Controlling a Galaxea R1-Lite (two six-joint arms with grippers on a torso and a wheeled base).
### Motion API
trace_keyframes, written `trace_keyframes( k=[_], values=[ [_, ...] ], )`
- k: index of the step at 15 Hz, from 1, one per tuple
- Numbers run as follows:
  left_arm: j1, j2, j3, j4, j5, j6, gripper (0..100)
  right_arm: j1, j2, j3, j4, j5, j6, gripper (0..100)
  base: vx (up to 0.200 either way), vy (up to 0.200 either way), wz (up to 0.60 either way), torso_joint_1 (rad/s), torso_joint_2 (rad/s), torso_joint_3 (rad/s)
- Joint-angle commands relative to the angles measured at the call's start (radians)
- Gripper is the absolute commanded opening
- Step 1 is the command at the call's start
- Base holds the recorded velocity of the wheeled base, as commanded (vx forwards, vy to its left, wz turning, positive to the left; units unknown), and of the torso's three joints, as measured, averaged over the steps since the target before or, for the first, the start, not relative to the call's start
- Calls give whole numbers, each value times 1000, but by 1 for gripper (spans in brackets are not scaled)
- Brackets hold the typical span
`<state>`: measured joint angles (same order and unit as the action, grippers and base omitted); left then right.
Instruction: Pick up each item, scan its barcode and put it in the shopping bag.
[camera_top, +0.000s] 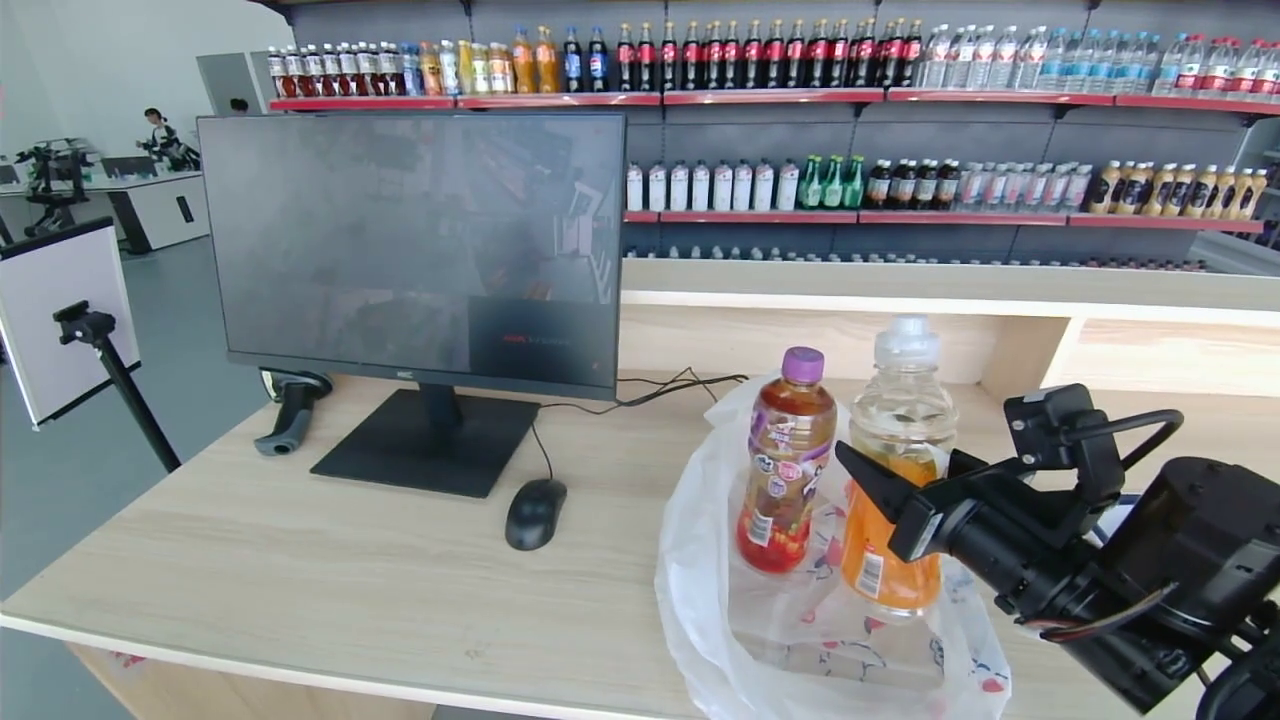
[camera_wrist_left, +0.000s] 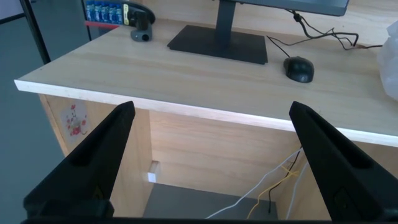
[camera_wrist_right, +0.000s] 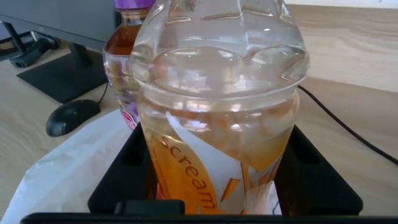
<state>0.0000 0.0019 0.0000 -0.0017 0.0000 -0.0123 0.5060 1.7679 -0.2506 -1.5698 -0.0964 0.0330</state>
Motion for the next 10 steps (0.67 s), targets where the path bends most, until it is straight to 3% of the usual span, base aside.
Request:
trace_keyframes(
  k=[1, 10],
  values=[
    [-2, 0, 0, 0, 0, 0, 100, 0, 21, -4, -1, 0, 1, 0, 0, 0, 0, 0, 0, 0],
    [0, 0, 0, 0, 0, 0, 100, 0, 68, -65, -1, -2, 1, 0, 0, 0, 0, 0, 0, 0]
  ],
)
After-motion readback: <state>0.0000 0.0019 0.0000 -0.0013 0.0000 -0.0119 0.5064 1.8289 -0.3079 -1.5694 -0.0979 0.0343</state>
